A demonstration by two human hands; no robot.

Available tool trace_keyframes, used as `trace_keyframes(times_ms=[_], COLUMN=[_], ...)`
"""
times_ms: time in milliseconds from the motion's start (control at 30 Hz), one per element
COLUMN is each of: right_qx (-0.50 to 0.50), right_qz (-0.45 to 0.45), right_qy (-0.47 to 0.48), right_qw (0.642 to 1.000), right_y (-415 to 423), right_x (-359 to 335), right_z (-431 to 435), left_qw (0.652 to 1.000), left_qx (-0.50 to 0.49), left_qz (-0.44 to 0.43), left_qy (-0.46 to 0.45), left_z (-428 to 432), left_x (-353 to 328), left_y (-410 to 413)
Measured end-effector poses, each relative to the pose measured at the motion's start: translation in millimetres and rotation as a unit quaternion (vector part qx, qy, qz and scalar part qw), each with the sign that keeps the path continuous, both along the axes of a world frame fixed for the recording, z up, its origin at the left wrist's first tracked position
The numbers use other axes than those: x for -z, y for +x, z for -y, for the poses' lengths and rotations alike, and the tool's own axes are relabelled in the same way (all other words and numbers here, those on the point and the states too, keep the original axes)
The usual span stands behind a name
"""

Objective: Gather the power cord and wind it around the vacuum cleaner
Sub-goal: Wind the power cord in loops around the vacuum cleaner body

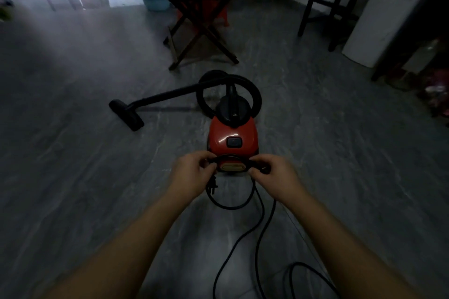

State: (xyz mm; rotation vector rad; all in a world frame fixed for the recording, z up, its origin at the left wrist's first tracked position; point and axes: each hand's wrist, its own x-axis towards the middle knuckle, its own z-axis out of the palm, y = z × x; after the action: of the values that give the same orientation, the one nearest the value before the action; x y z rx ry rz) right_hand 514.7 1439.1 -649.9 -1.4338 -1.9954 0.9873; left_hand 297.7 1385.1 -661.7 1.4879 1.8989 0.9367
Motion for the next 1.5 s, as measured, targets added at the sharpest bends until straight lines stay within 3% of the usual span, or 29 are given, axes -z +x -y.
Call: trace_keyframes(times_ms=[200, 400, 500, 600, 733, 867, 1067, 1233, 1500], right_qx=[0.011, -0.028, -0.052, -0.029, 0.000, 0.001, 0.004, 0.042, 0.033], right_qz=[-0.017, -0.002, -0.002, -0.034, -0.111, -0.148, -0.151, -0.215, -0.185], right_qy=[-0.001, -0.006, -0.001, 0.004, -0.005, -0.030, -0.070, -0.083, -0.071], right_qw=[1.000, 1.000, 0.999, 0.999, 0.994, 0.989, 0.986, 0.972, 0.980], right_y=[-7, -4, -6, -8, -8, -7, -4, -6, -7], right_x=[-7, -13, -16, -17, -18, -20, -22, -27, -21], right_z=[2, 0, 0, -4, -13, -14, -12, -13, -13], left_qw=[0.999, 0.988, 0.981, 0.989, 0.999, 0.990, 0.972, 0.972, 0.996], left_qx=[-0.020, 0.090, 0.126, 0.118, 0.031, -0.044, -0.102, -0.061, 0.000], left_qz=[0.022, -0.106, -0.131, -0.077, 0.039, 0.137, 0.213, 0.208, 0.061], left_qy=[-0.039, -0.066, -0.066, -0.046, -0.022, -0.014, -0.020, -0.086, -0.072], left_z=[2, 3, 6, 6, 0, -2, -1, 3, 9], left_x=[-7, -12, -18, -22, -33, -44, -50, -54, -43], left_y=[-5, -9, -5, -4, -2, 0, -6, -5, -11])
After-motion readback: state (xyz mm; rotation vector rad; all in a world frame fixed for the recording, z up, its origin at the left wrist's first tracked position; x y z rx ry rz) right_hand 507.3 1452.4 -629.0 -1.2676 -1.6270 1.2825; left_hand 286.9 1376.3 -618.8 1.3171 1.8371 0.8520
